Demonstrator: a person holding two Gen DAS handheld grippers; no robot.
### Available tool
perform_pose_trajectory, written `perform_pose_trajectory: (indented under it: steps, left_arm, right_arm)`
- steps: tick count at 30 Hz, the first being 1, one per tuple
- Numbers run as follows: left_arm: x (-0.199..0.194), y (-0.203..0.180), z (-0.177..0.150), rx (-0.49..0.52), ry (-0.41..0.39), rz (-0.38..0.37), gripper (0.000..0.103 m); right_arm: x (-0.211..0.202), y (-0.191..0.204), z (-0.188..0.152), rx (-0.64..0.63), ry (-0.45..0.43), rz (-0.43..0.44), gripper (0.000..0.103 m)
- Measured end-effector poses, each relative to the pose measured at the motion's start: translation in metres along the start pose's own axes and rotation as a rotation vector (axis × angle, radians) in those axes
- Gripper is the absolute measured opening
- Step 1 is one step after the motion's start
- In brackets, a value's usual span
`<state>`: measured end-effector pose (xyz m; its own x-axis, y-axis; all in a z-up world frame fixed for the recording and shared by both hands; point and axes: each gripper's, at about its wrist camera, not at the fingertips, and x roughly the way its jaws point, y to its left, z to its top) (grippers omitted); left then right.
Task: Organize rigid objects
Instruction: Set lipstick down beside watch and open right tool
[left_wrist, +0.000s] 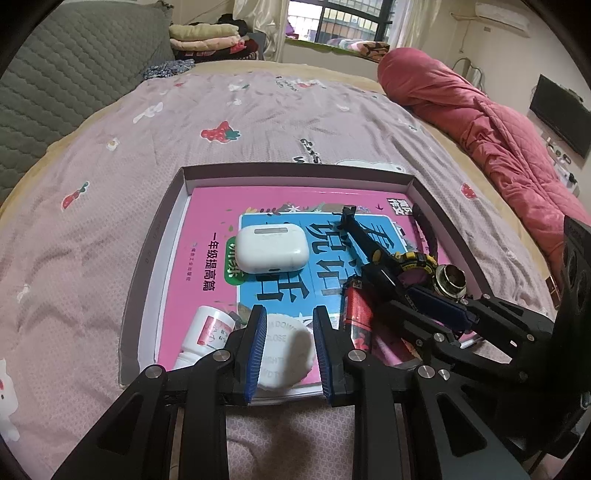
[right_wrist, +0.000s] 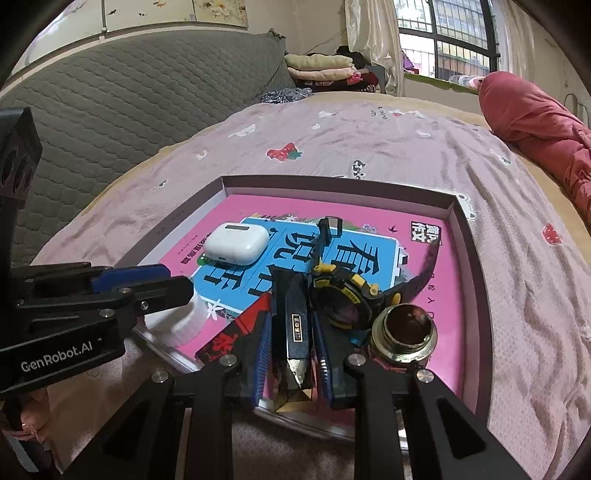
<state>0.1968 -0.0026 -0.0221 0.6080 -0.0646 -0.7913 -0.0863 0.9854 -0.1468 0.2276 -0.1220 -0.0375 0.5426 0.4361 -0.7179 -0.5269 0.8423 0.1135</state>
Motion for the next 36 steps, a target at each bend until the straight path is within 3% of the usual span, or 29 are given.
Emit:
perform_pose_trajectory:
  steps: [15, 25, 29, 36]
  left_arm:
    - [-0.005, 0.004, -0.002, -0.007, 0.003, 0.010, 0.026]
    - [-0.008, 0.005, -0.003, -0.008, 0.010, 0.009, 0.028]
    - [-0.012, 0.006, -0.004, -0.011, 0.011, 0.011, 0.041]
    - [-0.020, 0.008, -0.003, -0.008, 0.003, 0.023, 0.054]
  right_arm:
    - [-0.003, -0.005, -0.006, 0.056, 0.011, 0.010, 0.024]
    - [-0.023, -0.006, -0.007, 0.080, -0.038, -0.014, 0.028]
    - [-0.026, -0.006, -0.007, 0.082, -0.044, -0.033, 0.039]
    - [-0.035, -0.004, -0.006, 0.080, -0.080, -0.071, 0.040]
